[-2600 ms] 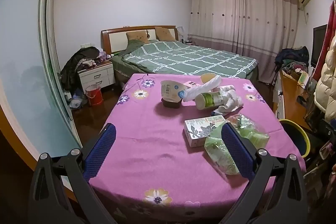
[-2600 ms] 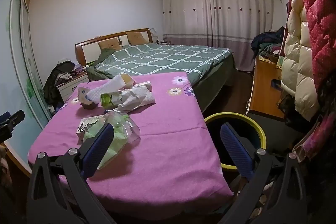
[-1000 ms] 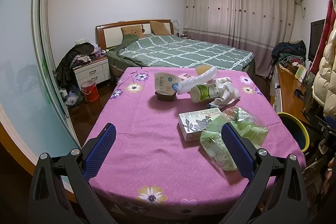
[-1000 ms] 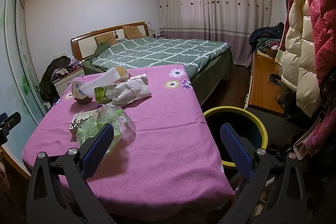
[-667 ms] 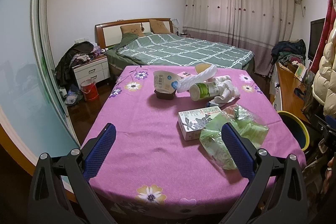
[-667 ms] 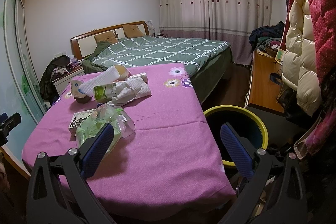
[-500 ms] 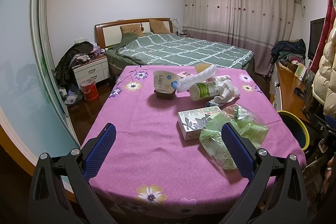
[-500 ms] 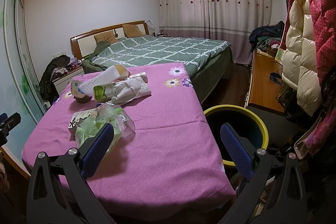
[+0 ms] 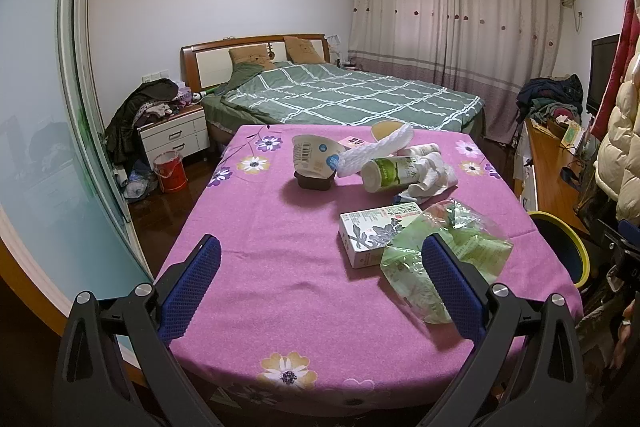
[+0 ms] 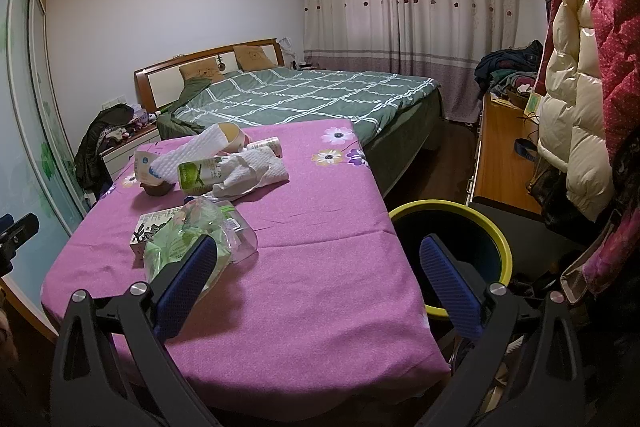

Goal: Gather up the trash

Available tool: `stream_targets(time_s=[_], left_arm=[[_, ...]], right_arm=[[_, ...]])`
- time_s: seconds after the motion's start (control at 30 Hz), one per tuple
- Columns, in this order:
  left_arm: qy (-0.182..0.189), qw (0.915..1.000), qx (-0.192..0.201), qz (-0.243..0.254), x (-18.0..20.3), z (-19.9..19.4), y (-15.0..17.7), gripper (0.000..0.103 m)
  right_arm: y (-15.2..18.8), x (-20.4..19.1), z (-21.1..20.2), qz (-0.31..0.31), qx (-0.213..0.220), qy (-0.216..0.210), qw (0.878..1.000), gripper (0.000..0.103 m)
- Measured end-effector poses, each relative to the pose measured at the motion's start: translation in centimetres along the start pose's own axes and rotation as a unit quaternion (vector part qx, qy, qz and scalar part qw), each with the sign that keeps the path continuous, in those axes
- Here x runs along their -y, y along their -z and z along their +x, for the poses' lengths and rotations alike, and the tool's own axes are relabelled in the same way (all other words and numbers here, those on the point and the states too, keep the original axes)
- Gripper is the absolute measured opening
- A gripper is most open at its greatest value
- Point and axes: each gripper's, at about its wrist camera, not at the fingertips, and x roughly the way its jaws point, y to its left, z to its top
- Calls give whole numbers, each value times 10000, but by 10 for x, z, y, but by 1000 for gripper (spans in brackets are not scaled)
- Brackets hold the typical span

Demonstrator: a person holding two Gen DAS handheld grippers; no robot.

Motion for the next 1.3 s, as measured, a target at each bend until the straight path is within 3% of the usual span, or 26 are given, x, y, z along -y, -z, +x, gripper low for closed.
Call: stream_targets(time_s=[0.63, 0.93, 1.3], left_arm=[[56, 9999, -132, -4, -1, 21, -1, 99], [-45, 9995, -297, -22, -9, 75, -6, 99], [-280, 9980, -534, -201, -34, 163, -17, 99]], right_arm=[[4, -4, 9, -19, -111, -15, 9999, 97], [1, -24, 51, -227, -414, -109, 9988, 97], [-6, -66, 112, -347, -809, -608, 9943, 97]])
